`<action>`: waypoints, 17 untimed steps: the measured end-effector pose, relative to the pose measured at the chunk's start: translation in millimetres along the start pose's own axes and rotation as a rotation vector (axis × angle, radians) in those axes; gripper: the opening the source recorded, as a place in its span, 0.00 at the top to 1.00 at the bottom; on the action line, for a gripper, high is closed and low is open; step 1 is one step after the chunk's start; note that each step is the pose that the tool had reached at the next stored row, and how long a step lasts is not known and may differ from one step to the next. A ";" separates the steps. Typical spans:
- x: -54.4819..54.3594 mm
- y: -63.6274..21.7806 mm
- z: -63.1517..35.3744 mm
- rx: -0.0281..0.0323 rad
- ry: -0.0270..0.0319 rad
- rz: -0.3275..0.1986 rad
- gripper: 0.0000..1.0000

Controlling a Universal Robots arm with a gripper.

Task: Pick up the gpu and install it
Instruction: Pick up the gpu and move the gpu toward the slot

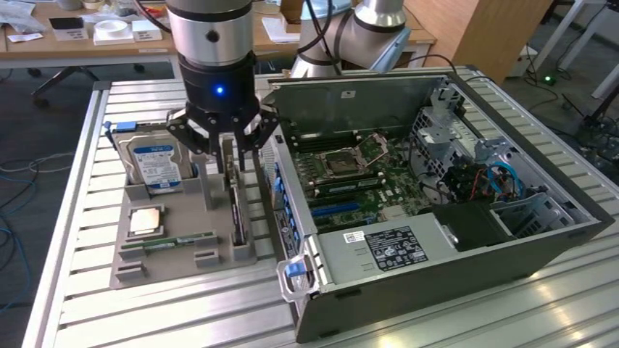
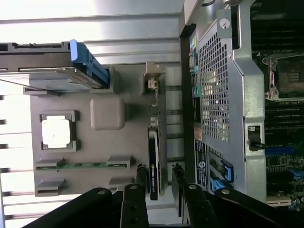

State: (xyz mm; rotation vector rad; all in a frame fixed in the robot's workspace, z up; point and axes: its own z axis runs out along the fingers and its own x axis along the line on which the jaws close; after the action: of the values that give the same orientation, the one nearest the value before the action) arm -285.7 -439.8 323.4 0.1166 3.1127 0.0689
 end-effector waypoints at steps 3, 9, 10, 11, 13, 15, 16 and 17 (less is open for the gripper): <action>0.1 -0.2 5.1 -0.0001 -0.0001 0.000 0.64; 0.1 -0.3 5.8 0.0000 -0.0001 0.000 0.64; 0.1 -0.3 5.8 0.0000 -0.0001 0.000 0.64; 0.1 -0.3 5.8 0.0000 -0.0001 0.000 0.64; 0.1 -0.3 5.8 0.0000 -0.0001 0.000 0.63; 0.1 -0.3 5.8 0.0000 -0.0001 0.000 0.57; 0.1 -0.3 5.9 0.0000 -0.0001 0.000 0.57; 0.1 -0.3 7.2 -0.0005 -0.0004 0.000 0.57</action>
State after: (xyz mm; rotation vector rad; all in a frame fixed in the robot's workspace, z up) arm -285.6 -439.7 316.2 0.1164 3.1123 0.0696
